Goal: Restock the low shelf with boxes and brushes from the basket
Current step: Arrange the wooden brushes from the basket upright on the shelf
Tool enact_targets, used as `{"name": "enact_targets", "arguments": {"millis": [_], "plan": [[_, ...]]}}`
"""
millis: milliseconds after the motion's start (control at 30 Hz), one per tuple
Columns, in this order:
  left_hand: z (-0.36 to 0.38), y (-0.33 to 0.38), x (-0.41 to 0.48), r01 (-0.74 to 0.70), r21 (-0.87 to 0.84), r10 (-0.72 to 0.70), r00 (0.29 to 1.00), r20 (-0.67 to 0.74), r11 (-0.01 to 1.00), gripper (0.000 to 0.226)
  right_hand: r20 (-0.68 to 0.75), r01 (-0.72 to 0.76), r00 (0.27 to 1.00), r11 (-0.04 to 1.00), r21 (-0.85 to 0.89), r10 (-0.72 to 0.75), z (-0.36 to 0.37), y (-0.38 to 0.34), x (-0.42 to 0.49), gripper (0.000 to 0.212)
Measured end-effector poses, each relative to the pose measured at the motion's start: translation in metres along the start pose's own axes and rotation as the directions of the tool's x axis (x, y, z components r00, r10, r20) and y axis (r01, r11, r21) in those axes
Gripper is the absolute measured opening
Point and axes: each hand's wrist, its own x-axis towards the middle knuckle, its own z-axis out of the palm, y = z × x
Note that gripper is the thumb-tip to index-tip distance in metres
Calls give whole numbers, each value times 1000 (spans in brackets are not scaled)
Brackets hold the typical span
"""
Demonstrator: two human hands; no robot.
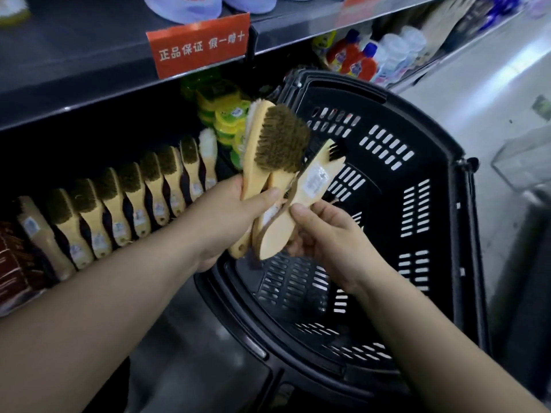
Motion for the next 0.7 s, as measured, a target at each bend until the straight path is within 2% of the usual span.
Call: {"name": "enact_targets", "arguments": {"millis": [100,167,233,300,333,367,433,467,533,567,600,700], "plan": [[2,-4,-3,7,-30,0,976,217,1000,40,12,25,1000,975,-223,-23,-8,-2,-3,25],[5,-7,-4,-9,-15,13,962,274,1000,40,103,39,995,956,-292,-9,-15,-4,1,22],[6,-8,-2,-2,-4,3,985,174,1000,36,230,-19,970,970,-241,76,-30,-10,13,30],[3,-7,4,11,-5,-11,1000,17,1000,33,287,-125,947,989,-85,145,-55,-15,37,40],[0,-5,7,2,-5,-3,999,-35,1000,36,228,-158,960,987,-39,163,-70,-12,53,41],[-4,-4,9,-9,1,9,998,-63,1000,41,96,-178,979,984,-28,180,-83,-6,70,37],[-10,-2,10,-20,-8,19,997,-76,1000,39,-224,-219,957,966,-137,185,-107,23,102,25],[-12,-2,9,-21,-26,19,997,-73,999,34,-316,-271,929,935,-227,193,-117,43,117,20],[-15,-3,8,-24,-58,20,997,-71,998,30,-369,-425,892,766,-483,262,-129,86,143,14],[-15,-4,7,-32,-60,28,997,-67,998,29,-383,-472,877,664,-580,289,-133,104,152,23],[-15,-4,6,-42,-56,39,997,-62,998,30,-388,-487,872,621,-614,300,-134,120,162,35],[-15,-6,3,-44,-42,41,997,-70,998,34,-323,-431,902,650,-627,286,-126,152,181,53]]}}
